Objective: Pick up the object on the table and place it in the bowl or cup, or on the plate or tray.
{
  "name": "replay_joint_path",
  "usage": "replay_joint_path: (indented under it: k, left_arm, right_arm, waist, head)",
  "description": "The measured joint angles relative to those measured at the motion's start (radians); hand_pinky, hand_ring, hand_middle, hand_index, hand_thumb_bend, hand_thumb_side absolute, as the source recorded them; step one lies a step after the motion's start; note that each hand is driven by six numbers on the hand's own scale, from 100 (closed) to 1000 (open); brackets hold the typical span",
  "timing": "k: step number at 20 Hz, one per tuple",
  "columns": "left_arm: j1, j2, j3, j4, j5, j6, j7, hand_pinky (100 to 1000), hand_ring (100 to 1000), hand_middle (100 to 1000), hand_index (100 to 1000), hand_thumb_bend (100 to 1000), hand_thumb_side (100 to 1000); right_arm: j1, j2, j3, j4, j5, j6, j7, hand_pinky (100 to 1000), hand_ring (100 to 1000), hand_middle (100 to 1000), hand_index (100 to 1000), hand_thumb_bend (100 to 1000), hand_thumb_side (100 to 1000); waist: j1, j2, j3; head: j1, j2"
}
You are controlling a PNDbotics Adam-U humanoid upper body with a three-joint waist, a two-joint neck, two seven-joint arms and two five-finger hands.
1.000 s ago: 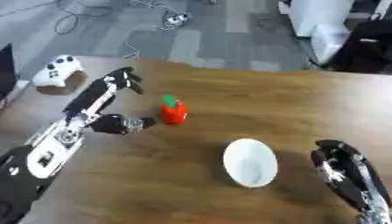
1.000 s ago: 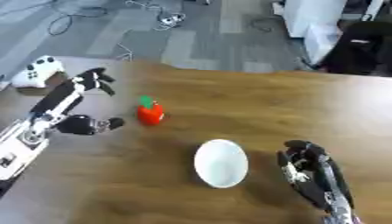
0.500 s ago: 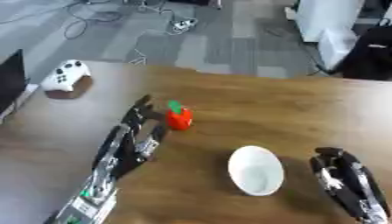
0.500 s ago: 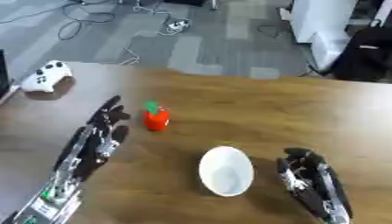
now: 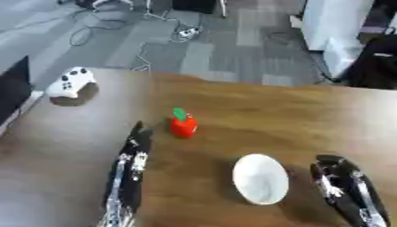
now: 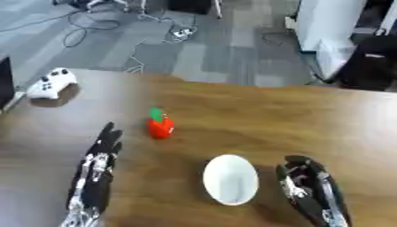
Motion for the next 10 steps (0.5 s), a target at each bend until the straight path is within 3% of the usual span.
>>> replay_joint_path:
  k: [1, 2, 6, 10]
  left_arm:
    - [-0.006, 0.048, 0.002, -0.004, -0.066, 0.007, -0.02, 1000, 1000, 1000, 789, 760, 902]
    - [-0.015, 0.098, 0.006, -0.01, -0.145, 0.018, -0.043, 1000, 1000, 976, 813, 593, 764]
    - [-0.08, 0.275, 0.001, -0.008, -0.507, 0.072, -0.162, 1000, 1000, 935, 848, 620, 760]
    - [-0.17, 0.373, -0.017, 0.037, -0.711, 0.097, -0.237, 1000, 1000, 911, 861, 662, 729]
  right_arm:
    - [0.001, 0.002, 0.001, 0.0, 0.0, 0.001, 0.001, 165, 440, 534, 706, 440, 457]
    - [0.002, 0.003, 0.001, 0.0, 0.0, 0.001, 0.002, 165, 439, 532, 706, 450, 451]
    - [0.002, 0.003, 0.012, 0.0, 0.0, 0.0, 0.013, 164, 436, 526, 704, 451, 449]
    - [0.001, 0.003, 0.021, 0.0, 0.0, -0.002, 0.023, 164, 434, 523, 703, 451, 449]
  waist:
    - [0.0, 0.0, -0.004]
    - [0.001, -0.001, -0.008]
    - [0.005, -0.003, -0.035]
    - [0.005, -0.003, -0.051]
  head:
    - [0.002, 0.005]
    - [0.005, 0.008]
    - [0.021, 0.026]
    - [0.031, 0.047]
